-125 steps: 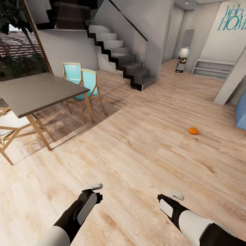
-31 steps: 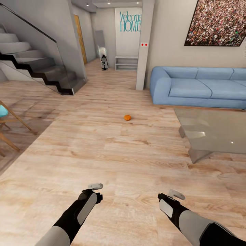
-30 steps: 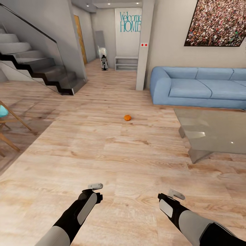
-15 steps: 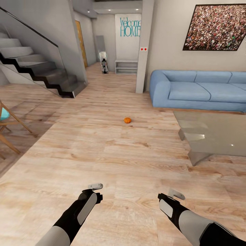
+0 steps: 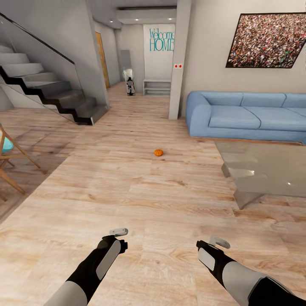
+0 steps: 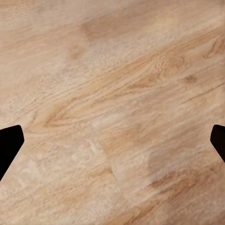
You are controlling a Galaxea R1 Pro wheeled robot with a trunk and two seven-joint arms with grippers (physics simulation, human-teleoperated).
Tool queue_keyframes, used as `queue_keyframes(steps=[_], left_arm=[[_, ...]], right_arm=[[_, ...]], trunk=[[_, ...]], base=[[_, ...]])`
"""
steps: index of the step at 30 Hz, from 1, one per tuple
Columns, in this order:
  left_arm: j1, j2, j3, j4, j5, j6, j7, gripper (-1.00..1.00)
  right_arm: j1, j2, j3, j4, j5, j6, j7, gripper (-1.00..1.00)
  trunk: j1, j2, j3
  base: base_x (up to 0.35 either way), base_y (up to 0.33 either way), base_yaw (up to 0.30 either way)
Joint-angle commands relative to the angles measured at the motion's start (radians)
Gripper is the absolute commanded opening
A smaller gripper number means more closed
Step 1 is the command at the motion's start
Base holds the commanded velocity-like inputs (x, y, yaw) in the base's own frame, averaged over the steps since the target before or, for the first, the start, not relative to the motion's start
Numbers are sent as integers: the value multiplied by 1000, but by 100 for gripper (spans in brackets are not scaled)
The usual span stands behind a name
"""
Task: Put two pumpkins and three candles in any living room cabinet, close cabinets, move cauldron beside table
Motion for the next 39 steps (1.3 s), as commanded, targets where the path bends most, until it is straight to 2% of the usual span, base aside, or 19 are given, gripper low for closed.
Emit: queue_keyframes(steps=[1,39], left_arm=[[-1,1,-3,-1,10,1,10,100],[-1,1,-3,-3,10,1,12,100]], right_arm=[[-1,0,7,0,-11,-5,-3,100],[-1,0,7,0,-11,-5,-5,100]], trunk=[[0,0,1],[0,0,64]], base=[[0,0,0],[0,0,0]])
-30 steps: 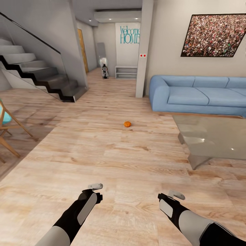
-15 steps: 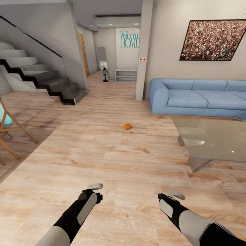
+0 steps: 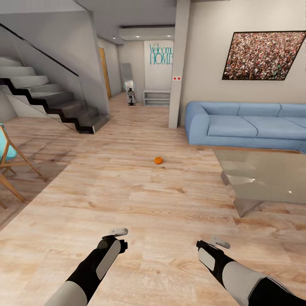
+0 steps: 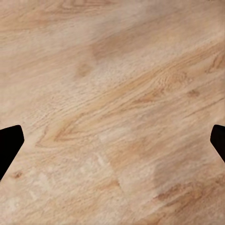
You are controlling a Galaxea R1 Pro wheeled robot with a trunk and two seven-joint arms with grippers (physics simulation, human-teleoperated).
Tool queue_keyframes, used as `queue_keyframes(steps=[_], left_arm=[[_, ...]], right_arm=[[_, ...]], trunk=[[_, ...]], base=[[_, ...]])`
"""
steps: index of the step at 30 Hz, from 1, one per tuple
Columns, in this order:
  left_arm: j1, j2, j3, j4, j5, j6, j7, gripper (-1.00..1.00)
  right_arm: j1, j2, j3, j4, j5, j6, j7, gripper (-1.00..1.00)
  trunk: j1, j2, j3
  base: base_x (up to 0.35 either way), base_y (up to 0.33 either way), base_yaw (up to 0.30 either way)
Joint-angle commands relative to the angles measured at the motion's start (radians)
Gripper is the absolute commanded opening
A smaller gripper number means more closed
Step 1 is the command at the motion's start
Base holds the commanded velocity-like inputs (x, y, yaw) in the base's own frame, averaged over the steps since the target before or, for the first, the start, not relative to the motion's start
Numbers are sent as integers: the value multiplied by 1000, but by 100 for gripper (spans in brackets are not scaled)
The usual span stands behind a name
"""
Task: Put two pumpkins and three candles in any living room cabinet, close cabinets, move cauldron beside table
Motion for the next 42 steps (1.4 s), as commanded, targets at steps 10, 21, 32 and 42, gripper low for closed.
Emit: queue_keyframes(steps=[10,21,32,42], left_arm=[[-1,1,-3,-1,11,1,11,100],[-1,1,-3,0,11,1,11,100],[-1,1,-3,0,11,0,12,100],[-1,1,-3,0,10,0,11,100]], right_arm=[[-1,0,7,0,-11,-5,-4,100],[-1,0,7,0,-11,-5,-4,100],[-1,0,7,0,-11,-5,-4,100],[-1,0,7,0,-11,-5,-5,100]], trunk=[[0,0,16],[0,0,34],[0,0,52],[0,0,68]], base=[[0,0,0],[0,0,0],[0,0,0],[0,0,0]])
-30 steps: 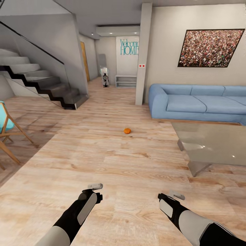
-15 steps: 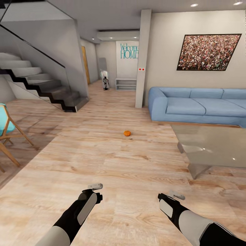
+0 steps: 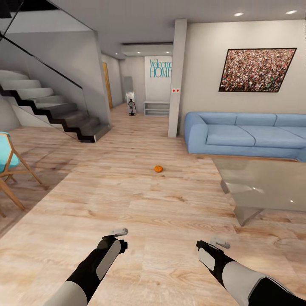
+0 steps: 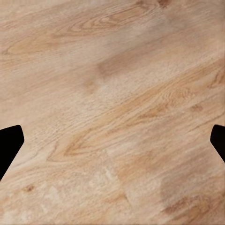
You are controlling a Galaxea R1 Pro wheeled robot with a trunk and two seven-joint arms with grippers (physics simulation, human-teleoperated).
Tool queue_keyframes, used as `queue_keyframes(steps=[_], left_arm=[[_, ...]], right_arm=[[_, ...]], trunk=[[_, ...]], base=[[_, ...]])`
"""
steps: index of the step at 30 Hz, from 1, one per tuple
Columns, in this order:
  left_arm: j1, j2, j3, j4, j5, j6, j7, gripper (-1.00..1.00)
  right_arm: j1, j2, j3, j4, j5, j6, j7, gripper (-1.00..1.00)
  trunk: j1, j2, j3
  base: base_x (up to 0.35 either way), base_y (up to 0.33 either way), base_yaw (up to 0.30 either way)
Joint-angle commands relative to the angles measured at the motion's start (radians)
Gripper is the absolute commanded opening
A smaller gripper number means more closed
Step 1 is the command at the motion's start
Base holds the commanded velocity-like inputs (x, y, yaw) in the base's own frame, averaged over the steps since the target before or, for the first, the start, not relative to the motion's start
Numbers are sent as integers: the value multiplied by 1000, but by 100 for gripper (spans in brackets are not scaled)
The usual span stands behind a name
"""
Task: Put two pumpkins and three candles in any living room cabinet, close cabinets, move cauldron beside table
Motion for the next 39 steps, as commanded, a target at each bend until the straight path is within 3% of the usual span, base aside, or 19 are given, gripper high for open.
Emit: queue_keyframes(steps=[1,32,39], left_arm=[[-1,1,-3,-1,11,1,10,100],[-1,1,-3,0,11,1,9,100],[-1,1,-3,0,9,1,10,100]], right_arm=[[-1,0,6,0,-11,-5,-3,100],[-1,0,5,1,-12,-27,1,100],[-1,0,5,2,-41,-27,1,100]], trunk=[[0,-1,1],[0,-1,49],[0,-1,48]], base=[[0,0,0],[0,0,36],[0,0,-60]])
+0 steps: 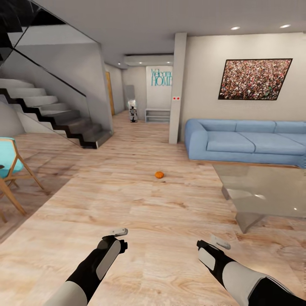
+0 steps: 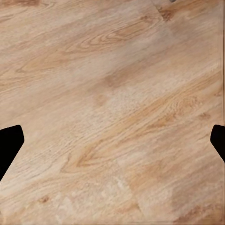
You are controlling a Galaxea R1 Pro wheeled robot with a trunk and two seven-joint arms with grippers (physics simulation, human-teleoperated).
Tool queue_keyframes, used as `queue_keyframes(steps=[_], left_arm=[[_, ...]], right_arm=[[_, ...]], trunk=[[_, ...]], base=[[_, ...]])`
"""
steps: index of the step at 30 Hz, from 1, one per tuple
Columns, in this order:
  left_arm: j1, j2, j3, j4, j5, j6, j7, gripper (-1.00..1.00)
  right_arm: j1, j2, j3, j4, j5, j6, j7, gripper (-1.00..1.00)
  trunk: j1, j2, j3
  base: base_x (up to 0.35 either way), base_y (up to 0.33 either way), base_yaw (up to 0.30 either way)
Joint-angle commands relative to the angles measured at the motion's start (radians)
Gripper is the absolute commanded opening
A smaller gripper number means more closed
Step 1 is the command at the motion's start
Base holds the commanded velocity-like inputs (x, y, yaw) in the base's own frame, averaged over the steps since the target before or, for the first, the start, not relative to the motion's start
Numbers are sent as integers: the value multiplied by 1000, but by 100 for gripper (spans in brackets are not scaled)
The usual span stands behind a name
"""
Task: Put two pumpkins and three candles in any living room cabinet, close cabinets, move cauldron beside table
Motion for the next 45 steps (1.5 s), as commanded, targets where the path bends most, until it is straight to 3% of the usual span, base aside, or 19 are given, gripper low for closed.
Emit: queue_keyframes(steps=[1,9,45], left_arm=[[-1,1,-3,-2,11,1,11,100],[-1,1,-3,-2,9,1,11,100],[-1,1,-3,-1,9,1,11,100]], right_arm=[[-1,0,7,2,-12,-5,-3,100],[-1,0,7,12,-39,-4,-2,100],[-1,0,7,13,-41,-5,-3,100]], trunk=[[0,-1,-1],[0,-1,-2],[0,-1,-23]], base=[[0,0,-221],[0,0,-266],[0,0,-253]])
